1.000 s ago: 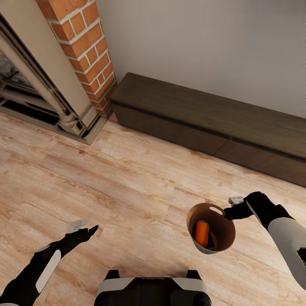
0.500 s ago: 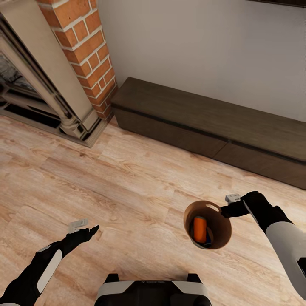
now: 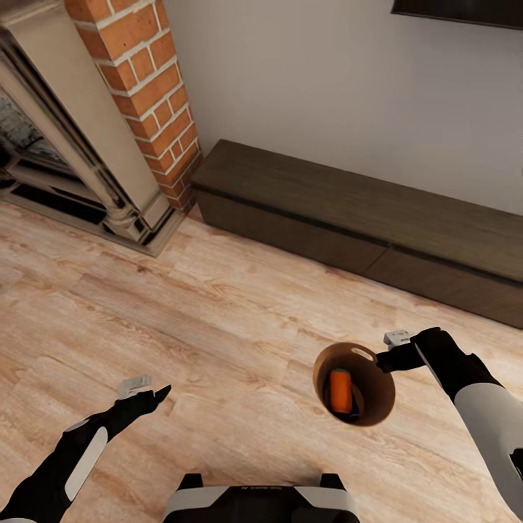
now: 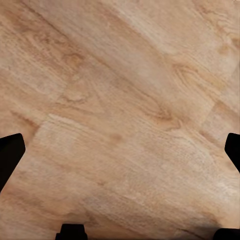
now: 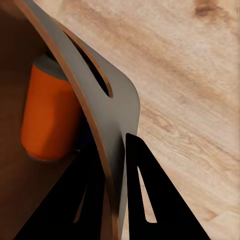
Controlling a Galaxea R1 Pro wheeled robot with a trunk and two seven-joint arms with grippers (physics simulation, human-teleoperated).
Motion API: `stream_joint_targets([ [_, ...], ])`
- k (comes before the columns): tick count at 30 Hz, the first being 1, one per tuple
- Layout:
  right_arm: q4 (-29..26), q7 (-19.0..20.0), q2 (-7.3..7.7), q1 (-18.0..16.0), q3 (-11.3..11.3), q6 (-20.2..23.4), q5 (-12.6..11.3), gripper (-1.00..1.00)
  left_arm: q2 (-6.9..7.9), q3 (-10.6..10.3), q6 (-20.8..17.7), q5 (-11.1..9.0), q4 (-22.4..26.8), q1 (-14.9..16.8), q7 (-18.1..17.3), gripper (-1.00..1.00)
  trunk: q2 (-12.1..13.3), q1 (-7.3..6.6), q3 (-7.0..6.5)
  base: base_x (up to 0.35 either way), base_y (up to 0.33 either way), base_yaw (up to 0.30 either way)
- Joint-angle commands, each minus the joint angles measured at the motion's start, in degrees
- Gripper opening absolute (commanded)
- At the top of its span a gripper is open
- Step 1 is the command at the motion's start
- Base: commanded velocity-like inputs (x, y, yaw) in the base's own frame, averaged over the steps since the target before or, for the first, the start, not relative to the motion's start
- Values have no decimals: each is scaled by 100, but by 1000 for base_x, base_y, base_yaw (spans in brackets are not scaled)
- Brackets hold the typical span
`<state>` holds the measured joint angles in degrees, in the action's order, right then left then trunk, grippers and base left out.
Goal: Put the three can of soda from the living room inside the tash can in the kitchen.
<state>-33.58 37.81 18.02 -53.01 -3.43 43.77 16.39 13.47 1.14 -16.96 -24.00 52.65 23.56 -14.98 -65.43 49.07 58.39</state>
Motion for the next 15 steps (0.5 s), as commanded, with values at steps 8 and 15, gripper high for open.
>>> stream_joint_targets([
  [8, 1, 33, 0, 1, 0, 30, -57, -100, -3, 0, 0, 1, 0, 0, 3, 100, 0, 0, -72, 0, 0, 0],
  [15, -1, 33, 0, 1, 0, 20, -57, -100, -11, 0, 6, 1, 0, 0, 4, 100, 0, 0, -135, 0, 0, 0],
])
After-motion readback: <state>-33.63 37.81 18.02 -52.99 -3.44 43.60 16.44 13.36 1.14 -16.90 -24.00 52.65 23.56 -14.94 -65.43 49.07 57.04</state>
